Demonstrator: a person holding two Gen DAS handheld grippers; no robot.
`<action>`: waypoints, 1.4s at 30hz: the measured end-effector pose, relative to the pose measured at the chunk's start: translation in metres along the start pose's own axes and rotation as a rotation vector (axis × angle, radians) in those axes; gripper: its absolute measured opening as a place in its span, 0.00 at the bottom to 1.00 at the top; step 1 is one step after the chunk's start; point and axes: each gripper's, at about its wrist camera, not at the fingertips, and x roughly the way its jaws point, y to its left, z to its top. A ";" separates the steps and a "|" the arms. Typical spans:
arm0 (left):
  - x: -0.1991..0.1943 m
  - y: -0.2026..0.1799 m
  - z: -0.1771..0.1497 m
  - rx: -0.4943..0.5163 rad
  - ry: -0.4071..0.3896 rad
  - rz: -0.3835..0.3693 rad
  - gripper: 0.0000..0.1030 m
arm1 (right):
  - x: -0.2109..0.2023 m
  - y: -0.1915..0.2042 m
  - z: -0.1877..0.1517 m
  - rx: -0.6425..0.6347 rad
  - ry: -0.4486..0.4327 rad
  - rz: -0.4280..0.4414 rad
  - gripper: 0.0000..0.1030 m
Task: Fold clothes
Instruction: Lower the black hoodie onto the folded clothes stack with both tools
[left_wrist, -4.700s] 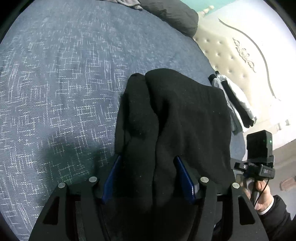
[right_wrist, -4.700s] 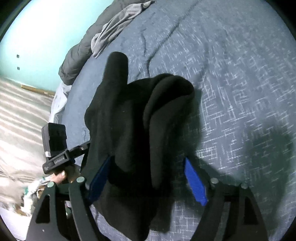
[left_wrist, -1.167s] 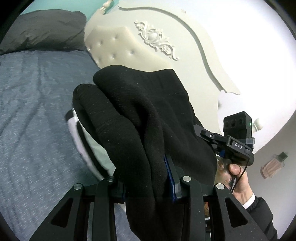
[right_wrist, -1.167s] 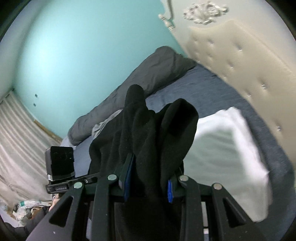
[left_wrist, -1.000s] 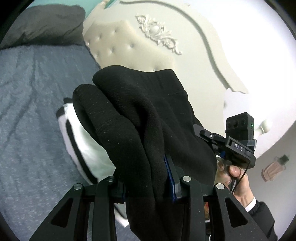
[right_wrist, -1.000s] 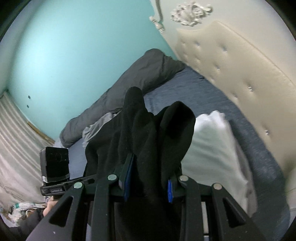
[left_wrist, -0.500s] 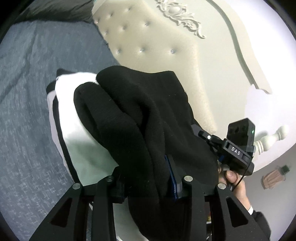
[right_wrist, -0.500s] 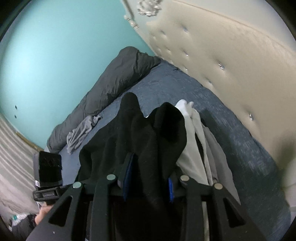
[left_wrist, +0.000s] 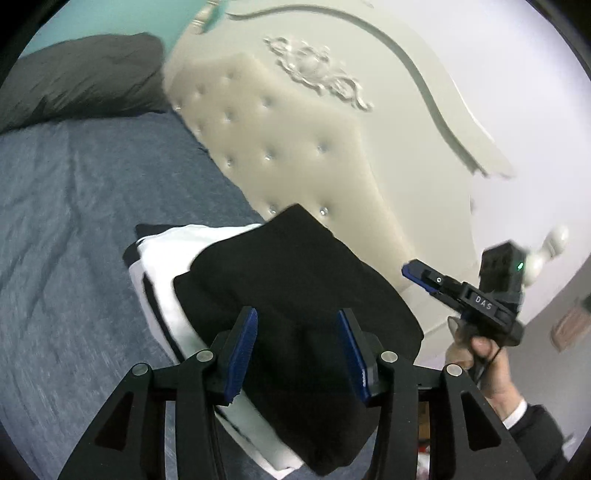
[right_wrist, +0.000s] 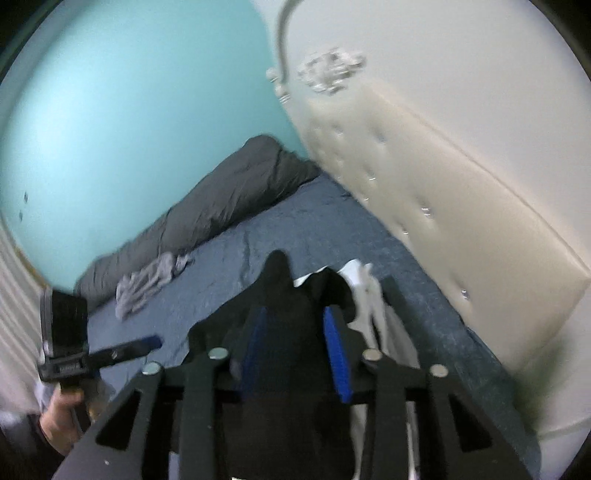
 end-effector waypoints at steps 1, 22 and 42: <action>0.005 -0.004 0.001 0.016 0.006 0.010 0.47 | 0.005 0.006 -0.001 -0.024 0.017 -0.002 0.16; 0.032 0.024 -0.024 -0.024 0.044 0.083 0.34 | 0.031 -0.023 -0.039 0.036 0.020 -0.068 0.06; 0.026 -0.029 -0.050 0.137 0.085 0.039 0.34 | 0.115 0.026 0.046 -0.159 0.347 -0.104 0.06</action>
